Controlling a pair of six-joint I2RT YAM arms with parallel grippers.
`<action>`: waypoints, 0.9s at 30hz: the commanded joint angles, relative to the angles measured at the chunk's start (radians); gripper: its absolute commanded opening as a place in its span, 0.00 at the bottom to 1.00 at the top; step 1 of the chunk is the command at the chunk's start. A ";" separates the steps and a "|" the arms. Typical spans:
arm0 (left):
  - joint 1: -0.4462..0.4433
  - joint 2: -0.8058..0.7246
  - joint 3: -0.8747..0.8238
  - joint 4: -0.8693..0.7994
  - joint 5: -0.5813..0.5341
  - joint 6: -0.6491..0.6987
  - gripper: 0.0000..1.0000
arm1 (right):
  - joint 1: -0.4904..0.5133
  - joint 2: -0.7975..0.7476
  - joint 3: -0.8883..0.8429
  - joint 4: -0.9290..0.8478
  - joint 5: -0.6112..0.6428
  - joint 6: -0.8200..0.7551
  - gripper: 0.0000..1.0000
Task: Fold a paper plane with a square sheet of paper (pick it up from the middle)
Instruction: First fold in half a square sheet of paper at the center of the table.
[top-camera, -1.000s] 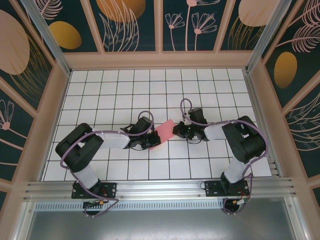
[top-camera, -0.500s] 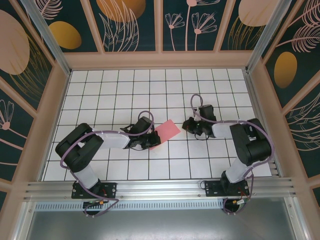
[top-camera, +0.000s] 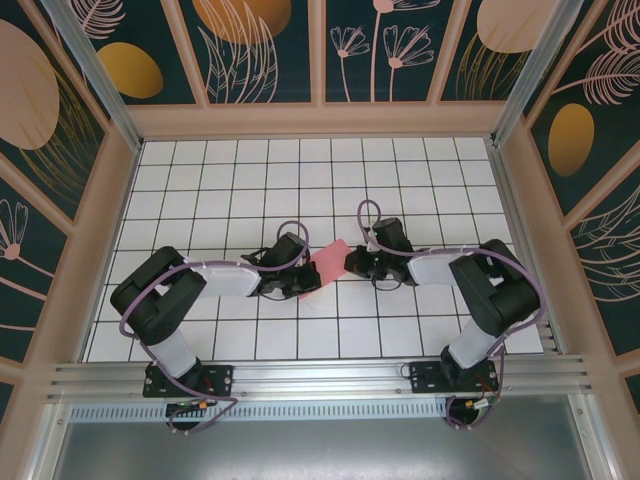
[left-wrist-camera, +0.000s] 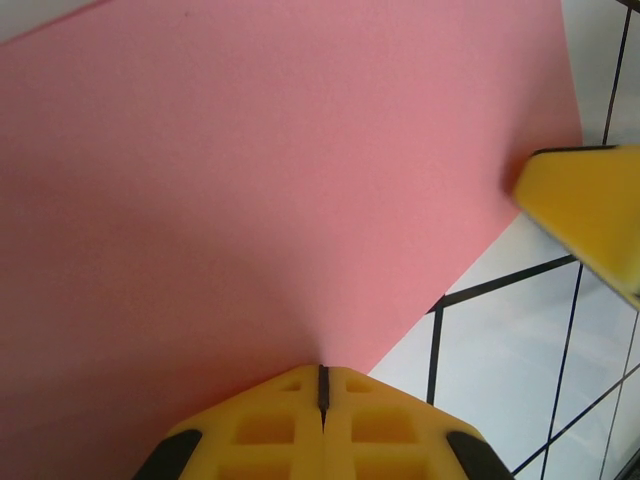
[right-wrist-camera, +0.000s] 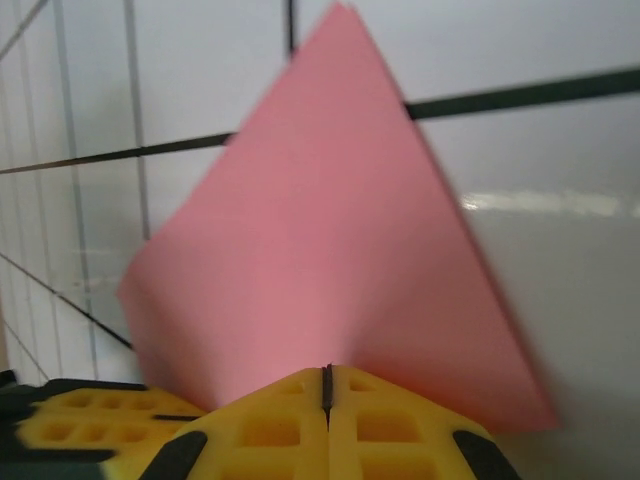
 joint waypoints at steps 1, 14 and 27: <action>0.000 -0.035 0.026 -0.040 -0.037 0.042 0.00 | 0.003 0.040 -0.004 0.051 0.000 0.015 0.00; 0.012 0.011 0.180 0.002 -0.049 0.163 0.04 | -0.046 0.149 0.130 -0.015 0.008 -0.068 0.00; 0.038 0.116 0.169 0.057 0.030 0.156 0.00 | 0.005 0.127 0.172 -0.011 -0.067 -0.033 0.00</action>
